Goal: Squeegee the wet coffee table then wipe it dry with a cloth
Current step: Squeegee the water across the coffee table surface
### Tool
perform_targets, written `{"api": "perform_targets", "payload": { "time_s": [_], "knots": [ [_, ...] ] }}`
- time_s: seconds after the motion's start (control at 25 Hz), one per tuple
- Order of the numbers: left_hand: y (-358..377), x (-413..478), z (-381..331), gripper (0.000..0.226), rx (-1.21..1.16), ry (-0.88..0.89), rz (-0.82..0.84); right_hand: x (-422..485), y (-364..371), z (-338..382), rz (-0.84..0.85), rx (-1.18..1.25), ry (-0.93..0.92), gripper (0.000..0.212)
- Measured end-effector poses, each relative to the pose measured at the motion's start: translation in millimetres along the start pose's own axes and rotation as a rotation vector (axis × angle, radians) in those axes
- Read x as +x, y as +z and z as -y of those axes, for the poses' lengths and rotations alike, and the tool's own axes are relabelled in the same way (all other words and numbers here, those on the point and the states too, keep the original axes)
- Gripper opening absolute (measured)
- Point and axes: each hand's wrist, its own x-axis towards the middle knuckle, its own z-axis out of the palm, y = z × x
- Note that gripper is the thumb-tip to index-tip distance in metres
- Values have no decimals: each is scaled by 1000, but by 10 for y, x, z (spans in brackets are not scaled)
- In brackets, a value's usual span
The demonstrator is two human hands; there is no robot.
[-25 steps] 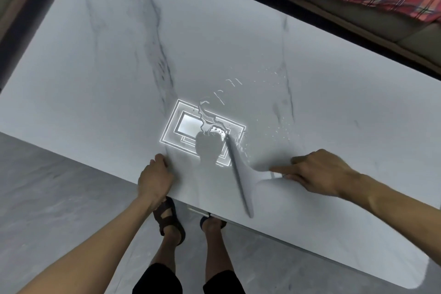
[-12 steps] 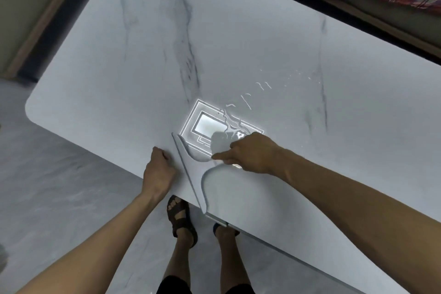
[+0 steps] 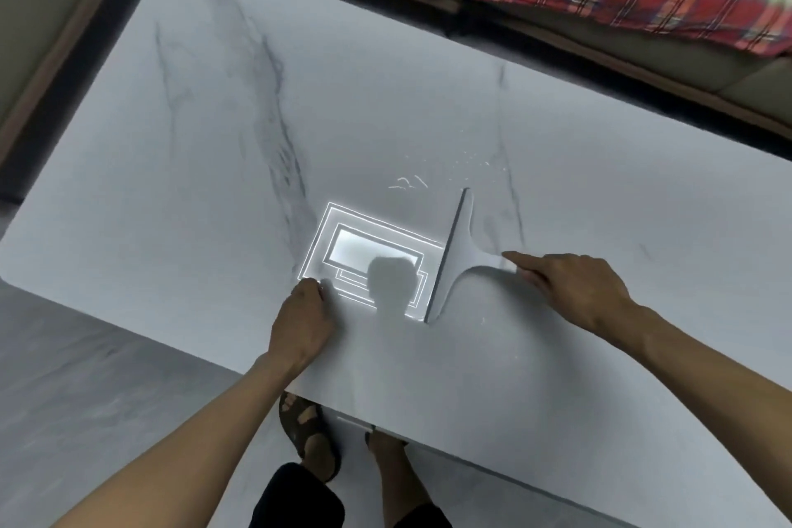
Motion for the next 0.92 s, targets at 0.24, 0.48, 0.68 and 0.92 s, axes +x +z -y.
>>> {"api": "perform_targets", "payload": {
  "time_s": [0.24, 0.48, 0.68, 0.92],
  "knots": [
    [-349, 313, -375, 11, -106, -47, -40, -20, -283, 242, -20, -6, -99, 40],
    [-765, 965, -256, 13, -254, -120, -58, 1036, -162, 1398, 132, -139, -597, 44],
    [-884, 1293, -309, 15, -193, -66, 8, 1564, -307, 1280, 126, -135, -532, 50],
    [-797, 1537, -887, 14, -96, 147, -10, 1303, -630, 132, 46, 72, -28, 38]
  ]
}}
